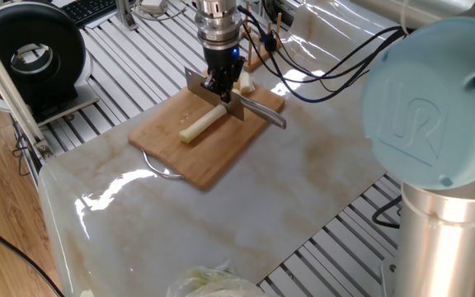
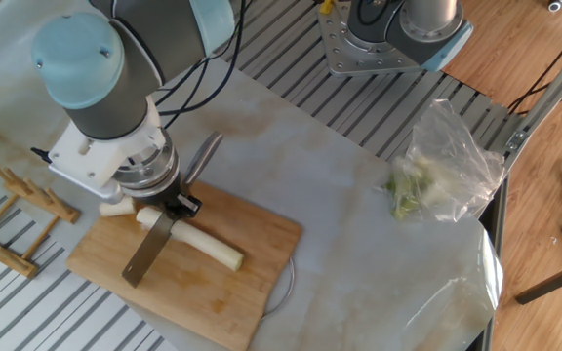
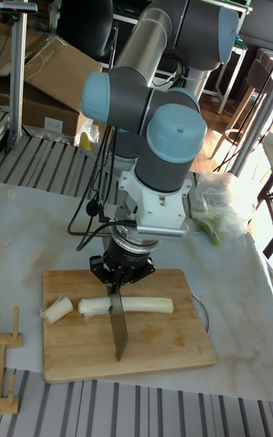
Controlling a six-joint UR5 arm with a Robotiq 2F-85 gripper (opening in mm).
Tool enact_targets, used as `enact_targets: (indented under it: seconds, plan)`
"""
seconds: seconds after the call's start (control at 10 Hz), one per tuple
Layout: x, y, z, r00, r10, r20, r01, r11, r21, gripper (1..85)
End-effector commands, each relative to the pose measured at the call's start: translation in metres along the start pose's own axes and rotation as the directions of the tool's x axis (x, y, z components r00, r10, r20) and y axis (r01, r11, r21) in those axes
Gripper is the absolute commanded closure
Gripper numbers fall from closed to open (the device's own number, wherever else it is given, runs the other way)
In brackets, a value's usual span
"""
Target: Chop the scallions
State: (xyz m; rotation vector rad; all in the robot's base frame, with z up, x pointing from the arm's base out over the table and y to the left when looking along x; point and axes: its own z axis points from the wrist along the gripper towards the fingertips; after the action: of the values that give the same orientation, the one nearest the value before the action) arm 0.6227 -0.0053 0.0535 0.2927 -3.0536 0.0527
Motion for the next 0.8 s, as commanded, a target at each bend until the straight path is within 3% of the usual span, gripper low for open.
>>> enact_targets:
  seconds: [0.0,0.4,0.7]
  plan:
    - [0.008,-0.005,0.004,1.000,-0.006,-0.002,0.006,1.000,-0.003,84.3]
    - [0.022,-0.007,-0.015,0.998,0.003,-0.063,-0.004,1.000,-0.005,84.3]
    - [0.015,-0.004,-0.006,0.998,0.029,-0.062,-0.028,0.999,0.018,84.3]
